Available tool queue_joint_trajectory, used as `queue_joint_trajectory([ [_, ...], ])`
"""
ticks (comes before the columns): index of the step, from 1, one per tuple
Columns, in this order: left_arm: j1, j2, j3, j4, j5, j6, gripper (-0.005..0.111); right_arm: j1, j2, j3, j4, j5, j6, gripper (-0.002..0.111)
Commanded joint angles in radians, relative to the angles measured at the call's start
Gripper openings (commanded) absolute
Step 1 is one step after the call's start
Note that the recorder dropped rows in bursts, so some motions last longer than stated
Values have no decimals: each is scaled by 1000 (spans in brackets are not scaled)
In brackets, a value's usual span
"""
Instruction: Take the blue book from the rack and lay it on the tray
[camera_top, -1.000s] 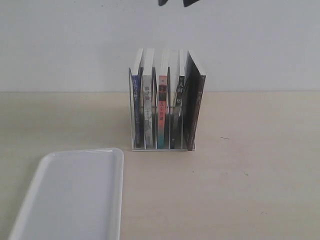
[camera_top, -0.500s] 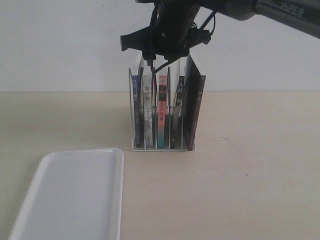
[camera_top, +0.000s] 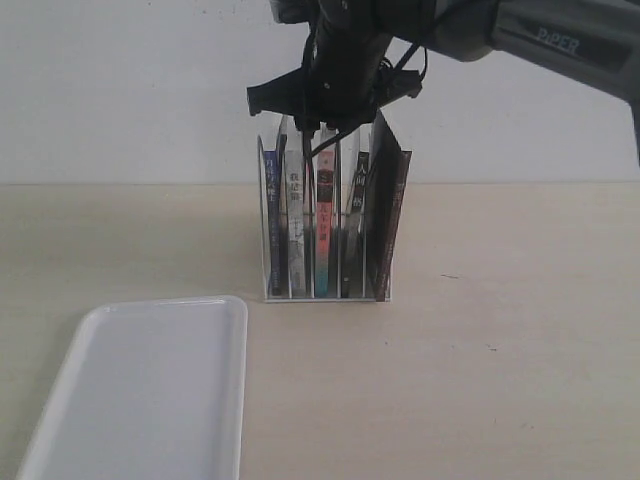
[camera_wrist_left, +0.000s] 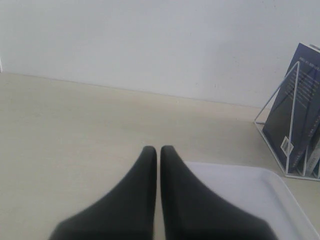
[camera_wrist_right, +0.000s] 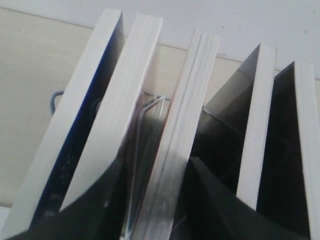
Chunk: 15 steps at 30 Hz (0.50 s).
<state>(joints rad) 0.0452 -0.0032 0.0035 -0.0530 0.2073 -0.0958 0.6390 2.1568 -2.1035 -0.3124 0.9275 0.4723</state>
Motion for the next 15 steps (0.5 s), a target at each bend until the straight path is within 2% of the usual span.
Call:
queue_joint_trajectory([
  [1, 3, 3, -4, -10, -7, -8, 4, -2, 17, -2, -16, -10, 0, 26],
  [15, 3, 3, -4, -10, -7, -8, 4, -2, 65, -2, -22, -24, 3, 25],
])
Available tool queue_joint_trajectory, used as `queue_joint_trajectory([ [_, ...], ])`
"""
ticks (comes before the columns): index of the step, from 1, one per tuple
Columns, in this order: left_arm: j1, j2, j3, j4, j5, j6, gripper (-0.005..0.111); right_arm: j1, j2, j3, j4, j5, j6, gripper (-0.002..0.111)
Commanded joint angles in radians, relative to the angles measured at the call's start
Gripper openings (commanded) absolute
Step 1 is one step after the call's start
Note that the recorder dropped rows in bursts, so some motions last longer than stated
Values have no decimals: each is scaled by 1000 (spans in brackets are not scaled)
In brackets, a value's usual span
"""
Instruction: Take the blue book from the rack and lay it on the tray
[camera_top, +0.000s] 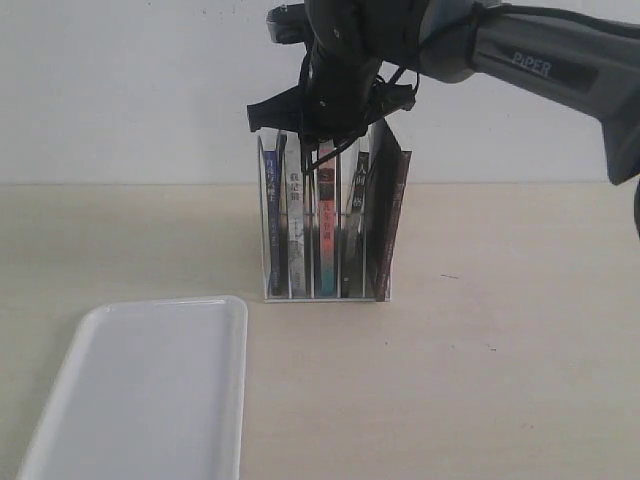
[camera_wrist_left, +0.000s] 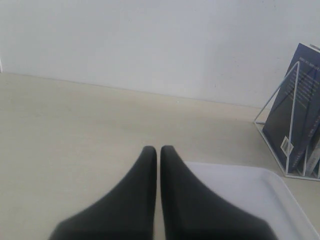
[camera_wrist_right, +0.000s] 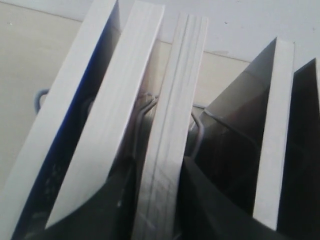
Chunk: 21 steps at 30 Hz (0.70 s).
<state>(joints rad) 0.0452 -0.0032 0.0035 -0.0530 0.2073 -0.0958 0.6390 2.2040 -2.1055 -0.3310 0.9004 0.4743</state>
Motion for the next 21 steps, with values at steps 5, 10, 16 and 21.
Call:
queue_joint_trajectory([
  [5, 3, 3, -4, -10, -7, -8, 4, -2, 5, 0, -3, 4, 13, 6],
  [10, 3, 3, -4, -10, -7, -8, 4, -2, -21, 0, -5, 6, 33, 0],
  [16, 3, 3, -4, -10, -7, -8, 4, -2, -69, 0, -45, 25, 53, 0],
  [21, 3, 3, -4, -10, -7, -8, 4, -2, -119, 0, -67, 40, 66, 0],
])
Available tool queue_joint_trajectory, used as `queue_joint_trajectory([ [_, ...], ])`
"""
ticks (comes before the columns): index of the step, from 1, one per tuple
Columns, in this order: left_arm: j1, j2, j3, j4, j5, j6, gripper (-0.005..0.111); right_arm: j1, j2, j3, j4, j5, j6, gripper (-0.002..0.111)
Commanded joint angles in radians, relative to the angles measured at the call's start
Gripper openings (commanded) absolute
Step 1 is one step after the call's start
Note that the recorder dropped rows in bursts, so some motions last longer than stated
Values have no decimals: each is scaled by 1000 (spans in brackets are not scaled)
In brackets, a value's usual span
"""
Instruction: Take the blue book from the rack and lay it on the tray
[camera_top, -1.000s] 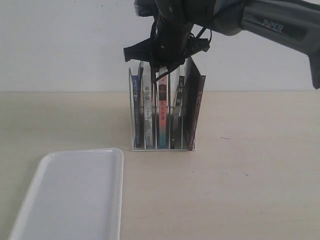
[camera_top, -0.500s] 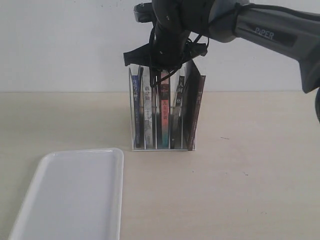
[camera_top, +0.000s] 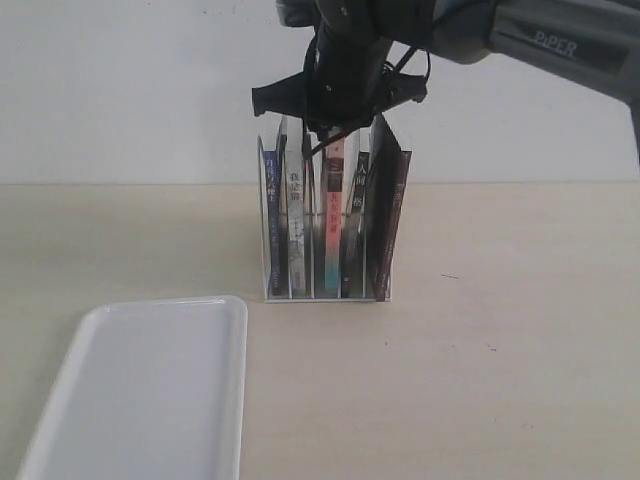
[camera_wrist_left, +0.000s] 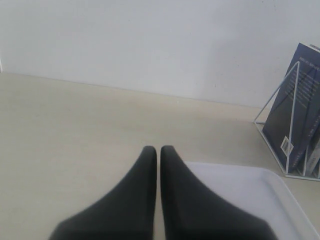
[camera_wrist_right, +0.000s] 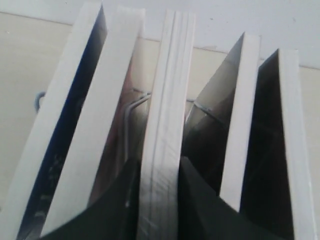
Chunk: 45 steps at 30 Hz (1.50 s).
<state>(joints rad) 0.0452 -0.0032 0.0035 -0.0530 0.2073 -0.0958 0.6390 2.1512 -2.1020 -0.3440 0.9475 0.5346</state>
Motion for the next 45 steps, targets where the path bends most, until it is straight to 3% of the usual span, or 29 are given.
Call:
queue_joint_trajectory([
  [1, 3, 3, -4, -10, -7, -8, 4, -2, -77, -4, -54, -5, 6, 0],
  [32, 3, 3, -4, -10, -7, -8, 4, 12, -185, -4, -54, 40, 6, 0],
  [45, 3, 3, -4, -10, -7, -8, 4, 21, -182, 219, -136, -221, 140, 0],
])
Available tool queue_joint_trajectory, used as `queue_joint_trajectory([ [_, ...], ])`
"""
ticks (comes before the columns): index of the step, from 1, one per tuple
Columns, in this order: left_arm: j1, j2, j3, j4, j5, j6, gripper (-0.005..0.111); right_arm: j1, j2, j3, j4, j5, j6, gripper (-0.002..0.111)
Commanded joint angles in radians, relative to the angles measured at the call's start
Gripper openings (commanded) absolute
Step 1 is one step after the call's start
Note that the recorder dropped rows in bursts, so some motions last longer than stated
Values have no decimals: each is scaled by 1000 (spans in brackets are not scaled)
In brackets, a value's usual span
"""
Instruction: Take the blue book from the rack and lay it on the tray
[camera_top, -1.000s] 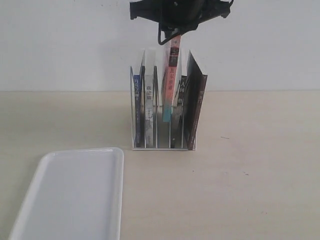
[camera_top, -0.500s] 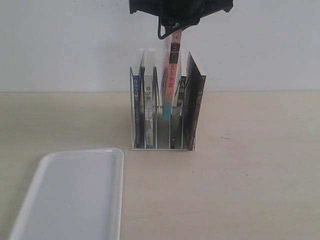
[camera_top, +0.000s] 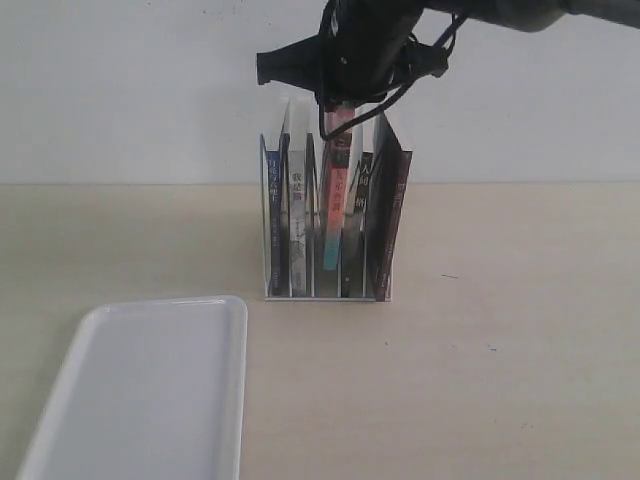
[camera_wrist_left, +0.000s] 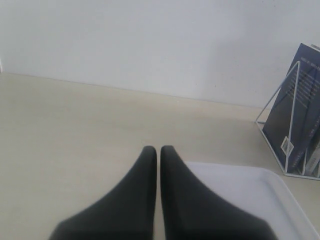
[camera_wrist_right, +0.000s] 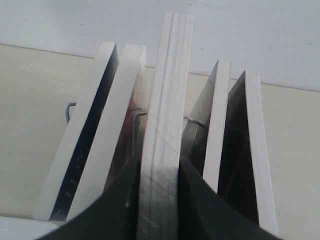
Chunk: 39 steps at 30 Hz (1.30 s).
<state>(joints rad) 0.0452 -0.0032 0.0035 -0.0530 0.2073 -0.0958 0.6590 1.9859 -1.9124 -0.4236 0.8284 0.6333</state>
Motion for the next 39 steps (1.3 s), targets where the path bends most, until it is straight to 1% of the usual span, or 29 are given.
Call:
queue_joint_trajectory([
  [1, 3, 3, -4, -10, -7, -8, 4, 1, -13, 34, -64, -106, 57, 0],
  [6, 3, 3, -4, -10, -7, -8, 4, 1, 58, 34, -66, -109, 66, 0],
  [12, 3, 3, -4, -10, -7, -8, 4, 1, 80, 34, -68, -131, 71, 1],
  [13, 3, 3, -4, -10, -7, -8, 4, 1, 80, 34, -68, -132, 70, 5],
  [14, 3, 3, -4, -10, -7, -8, 4, 1, 80, 34, -68, -132, 64, 18],
  [17, 3, 3, -4, -10, -7, -8, 4, 1, 80, 34, -70, -126, 66, 40],
  [18, 3, 3, -4, -10, -7, -8, 4, 1, 80, 34, -70, -126, 66, 44],
  [19, 3, 3, -4, -10, -7, -8, 4, 1, 80, 34, -68, -119, 66, 46],
  [32, 3, 3, -4, -10, -7, -8, 4, 3, -9, 34, -79, -1, 52, 46],
  [35, 3, 3, -4, -10, -7, -8, 4, 22, -38, 34, -86, 12, 31, 46],
  [39, 3, 3, -4, -10, -7, -8, 4, 75, -51, 34, -88, 12, 12, 46],
])
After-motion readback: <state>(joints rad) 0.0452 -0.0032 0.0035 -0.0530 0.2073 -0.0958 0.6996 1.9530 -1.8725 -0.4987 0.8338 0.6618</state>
